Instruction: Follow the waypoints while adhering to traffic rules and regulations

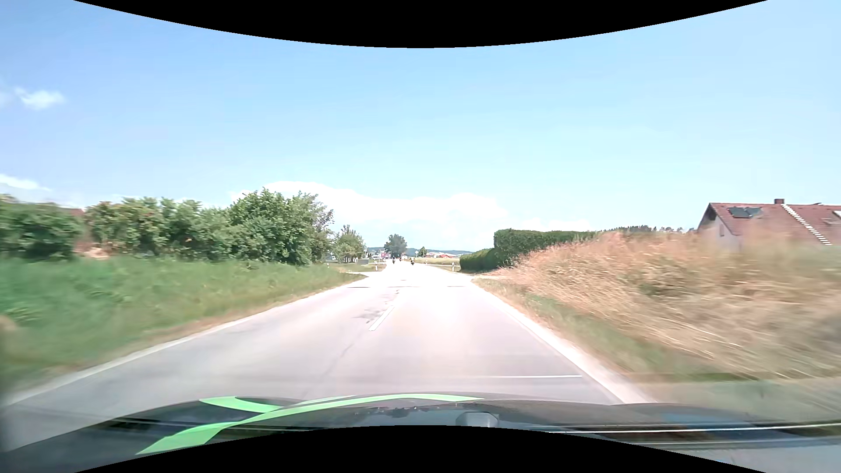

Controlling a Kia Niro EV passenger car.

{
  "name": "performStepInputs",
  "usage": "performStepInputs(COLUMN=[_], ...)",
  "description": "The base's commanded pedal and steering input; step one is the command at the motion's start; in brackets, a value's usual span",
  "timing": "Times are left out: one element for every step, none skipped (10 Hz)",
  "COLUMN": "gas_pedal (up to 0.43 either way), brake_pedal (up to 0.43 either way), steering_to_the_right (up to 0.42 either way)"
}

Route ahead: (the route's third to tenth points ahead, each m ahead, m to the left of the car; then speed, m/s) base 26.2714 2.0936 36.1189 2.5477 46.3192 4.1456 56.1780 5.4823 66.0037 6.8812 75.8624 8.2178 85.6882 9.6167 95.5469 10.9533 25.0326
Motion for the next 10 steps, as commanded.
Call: performStepInputs(gas_pedal=[0.28,0.28,0.28,0.28,0.28,0.28,0.28,0.287,0.287,0.287], brake_pedal=[0.0,0.0,0.0,0.0,0.0,0.0,0.0,0.0,0.0,0.0], steering_to_the_right=[-0.012,-0.013,-0.013,-0.014,-0.014,-0.015,-0.016,-0.016,-0.016,-0.016])
